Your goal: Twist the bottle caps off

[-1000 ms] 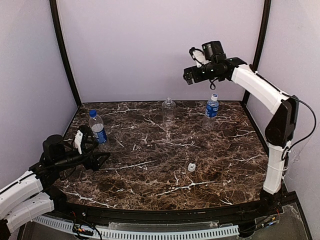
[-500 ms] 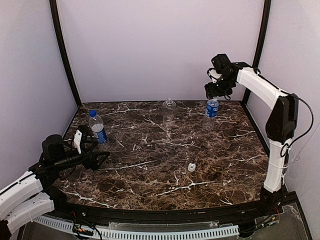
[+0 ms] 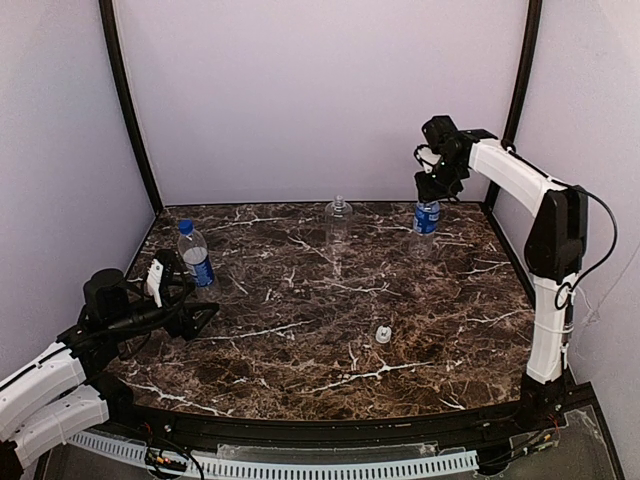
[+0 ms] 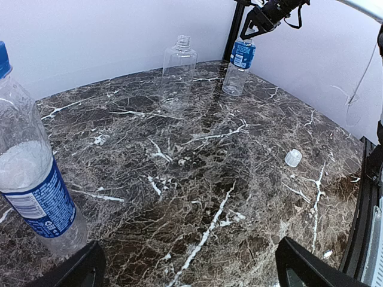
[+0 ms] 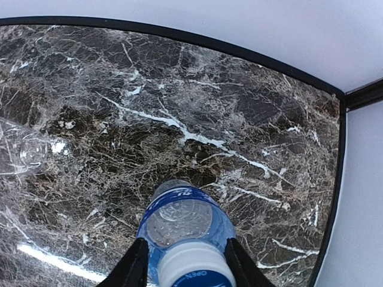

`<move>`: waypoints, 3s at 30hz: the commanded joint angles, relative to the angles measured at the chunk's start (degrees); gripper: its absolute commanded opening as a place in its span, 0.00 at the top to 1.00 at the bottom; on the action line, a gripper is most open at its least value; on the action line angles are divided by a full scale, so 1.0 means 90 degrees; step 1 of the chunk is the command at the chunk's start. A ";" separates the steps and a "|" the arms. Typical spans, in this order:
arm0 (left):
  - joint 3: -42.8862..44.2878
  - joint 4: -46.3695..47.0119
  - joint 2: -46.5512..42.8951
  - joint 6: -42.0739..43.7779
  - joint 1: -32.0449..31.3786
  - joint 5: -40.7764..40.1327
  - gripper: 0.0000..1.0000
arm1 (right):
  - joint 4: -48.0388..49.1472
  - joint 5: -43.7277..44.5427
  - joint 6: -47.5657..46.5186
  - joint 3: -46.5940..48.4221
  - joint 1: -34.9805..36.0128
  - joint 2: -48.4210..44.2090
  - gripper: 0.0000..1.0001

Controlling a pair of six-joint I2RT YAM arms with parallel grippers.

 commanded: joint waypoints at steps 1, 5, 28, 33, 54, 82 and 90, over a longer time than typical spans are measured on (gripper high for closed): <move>-0.0096 0.0103 -0.0051 -0.0039 0.0033 0.0113 0.00 | -0.0010 -0.0026 -0.0026 0.0144 -0.0004 -0.0021 0.67; -0.0096 0.0103 -0.0049 -0.0039 0.0043 0.0123 0.00 | -0.0009 -0.0137 -0.0056 0.0108 -0.0004 -0.0084 0.87; 0.1348 -0.0971 0.0409 0.1294 -0.0158 0.1433 0.00 | -0.0256 -0.4316 -0.1322 0.0208 0.3350 -0.2077 1.00; 0.1906 -0.1536 0.0780 0.1831 -0.0656 0.1950 0.00 | 0.1650 -0.4713 -0.0961 -0.0101 0.3942 -0.1589 1.00; 0.2198 -0.1407 0.1105 0.1889 -0.0856 0.1586 0.33 | 0.4342 -0.5331 0.0149 -0.0624 0.4529 -0.0821 1.00; 0.2036 -0.1416 0.1118 0.3966 -0.1127 -0.1291 0.55 | 0.2736 -0.3822 0.2190 0.0486 0.4327 -0.0401 0.37; 0.2038 -0.1417 0.1157 0.3930 -0.1139 -0.1286 0.55 | 0.2704 -0.4369 0.2212 0.0493 0.4291 -0.0257 0.52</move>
